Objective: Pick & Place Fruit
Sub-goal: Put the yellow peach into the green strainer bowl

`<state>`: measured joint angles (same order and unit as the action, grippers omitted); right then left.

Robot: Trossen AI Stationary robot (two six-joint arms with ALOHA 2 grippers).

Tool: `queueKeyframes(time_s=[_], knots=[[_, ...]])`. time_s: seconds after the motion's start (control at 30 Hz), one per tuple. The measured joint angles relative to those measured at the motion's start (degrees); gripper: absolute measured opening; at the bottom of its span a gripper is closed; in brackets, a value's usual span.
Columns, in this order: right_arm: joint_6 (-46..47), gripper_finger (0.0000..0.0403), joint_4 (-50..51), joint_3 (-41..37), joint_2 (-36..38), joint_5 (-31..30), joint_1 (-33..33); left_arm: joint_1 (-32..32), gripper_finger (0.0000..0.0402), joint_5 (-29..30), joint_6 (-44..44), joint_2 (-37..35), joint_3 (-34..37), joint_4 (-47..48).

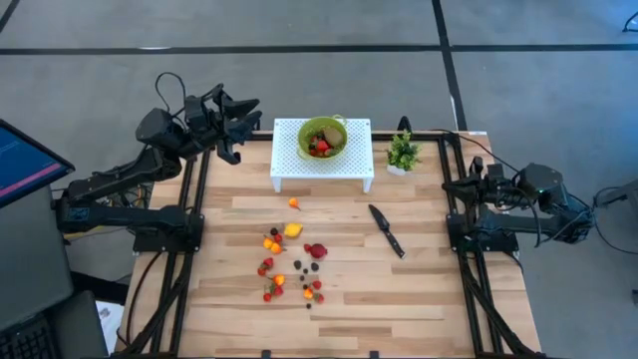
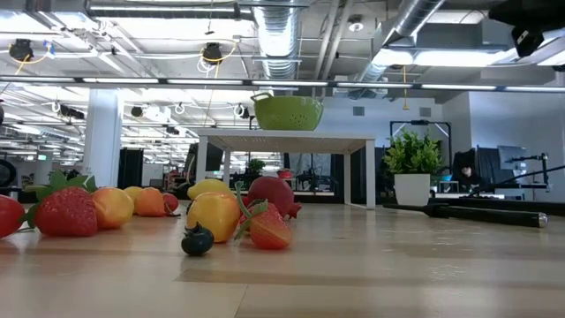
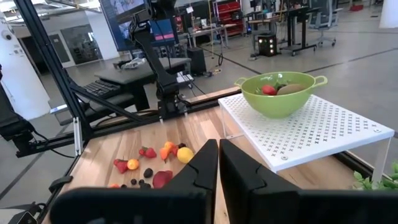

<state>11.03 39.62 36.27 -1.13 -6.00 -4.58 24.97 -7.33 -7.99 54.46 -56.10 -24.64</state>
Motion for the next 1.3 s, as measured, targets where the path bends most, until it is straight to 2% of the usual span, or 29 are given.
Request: queueKeyframes(time_s=[0.4,0.53,0.7,0.8,0.93,1.1,1.2,1.3], knots=[[0.0,0.0011,-0.02,0.0,0.0,0.0,0.0,0.0,0.0142,0.0,-0.2,0.01,0.0,-0.29],[0.02,0.0012,-0.02,0.0,0.0,0.0,0.0,-0.56,0.0142,-0.16,-4.85,0.33,-0.02,-0.18],[0.0,0.0013,-0.04,0.0,0.0,0.0,0.0,-1.77,0.0142,-9.02,-5.66,0.64,-0.02,0.33],[0.01,0.0013,-0.03,0.0,0.0,0.0,0.0,-6.24,0.0142,-12.36,0.98,1.72,-0.07,5.83],[0.0,0.0013,-0.02,0.0,0.0,0.0,0.0,-11.73,0.0142,-9.89,10.05,3.04,0.07,14.67],[0.0,0.0015,-0.04,0.0,0.0,0.0,0.0,-14.19,0.0143,-7.67,10.29,4.36,0.02,19.91],[0.0,0.0016,-0.04,0.0,0.0,-0.01,0.0,-15.89,0.0152,-2.58,10.38,6.12,0.0,24.11],[0.01,0.0015,-0.04,0.0,0.0,0.0,0.0,-17.22,0.0181,2.97,10.61,8.73,0.0,27.91]])
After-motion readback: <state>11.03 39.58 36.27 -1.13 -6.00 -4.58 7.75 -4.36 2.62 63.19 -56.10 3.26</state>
